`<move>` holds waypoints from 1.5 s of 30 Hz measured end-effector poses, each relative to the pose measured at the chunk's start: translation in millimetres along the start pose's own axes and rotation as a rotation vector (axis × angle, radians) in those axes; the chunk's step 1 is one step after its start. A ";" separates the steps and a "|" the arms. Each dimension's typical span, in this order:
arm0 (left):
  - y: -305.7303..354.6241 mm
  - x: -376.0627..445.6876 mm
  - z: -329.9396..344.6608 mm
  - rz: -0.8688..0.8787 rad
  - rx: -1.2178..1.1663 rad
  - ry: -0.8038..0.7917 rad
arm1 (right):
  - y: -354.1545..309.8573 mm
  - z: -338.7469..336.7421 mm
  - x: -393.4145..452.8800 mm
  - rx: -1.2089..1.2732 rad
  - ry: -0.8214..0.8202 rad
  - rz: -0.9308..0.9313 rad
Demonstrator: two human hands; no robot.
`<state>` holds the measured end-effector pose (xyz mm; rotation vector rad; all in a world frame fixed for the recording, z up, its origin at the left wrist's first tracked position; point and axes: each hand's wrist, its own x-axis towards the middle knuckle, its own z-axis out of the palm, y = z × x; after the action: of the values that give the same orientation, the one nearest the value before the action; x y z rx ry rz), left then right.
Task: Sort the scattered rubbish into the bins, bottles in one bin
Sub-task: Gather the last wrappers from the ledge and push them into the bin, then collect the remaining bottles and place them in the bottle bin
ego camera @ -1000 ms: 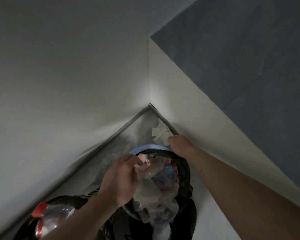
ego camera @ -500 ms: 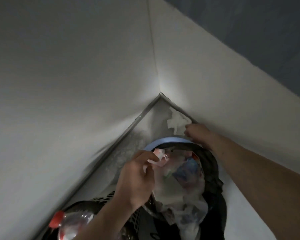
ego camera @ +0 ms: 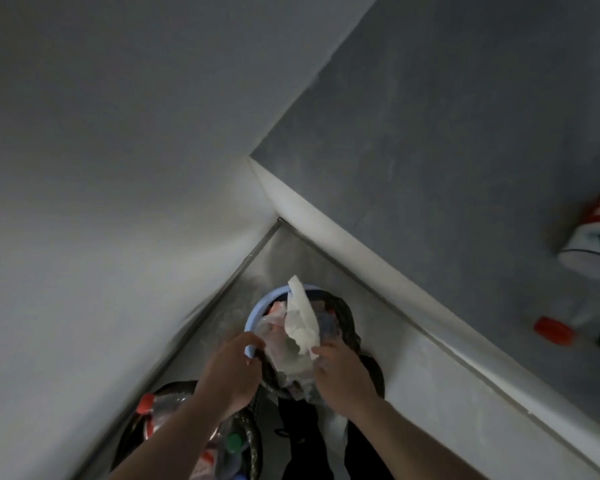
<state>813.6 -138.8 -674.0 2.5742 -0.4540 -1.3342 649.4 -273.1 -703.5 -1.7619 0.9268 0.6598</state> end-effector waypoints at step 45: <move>401.4 -485.3 61.8 0.360 0.426 -0.044 | 185.3 -360.6 -562.7 -0.262 0.288 0.156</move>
<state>428.7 -339.5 -213.6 2.5978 -1.2641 -1.2708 187.1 -488.3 -233.4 -2.0696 1.2290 0.6600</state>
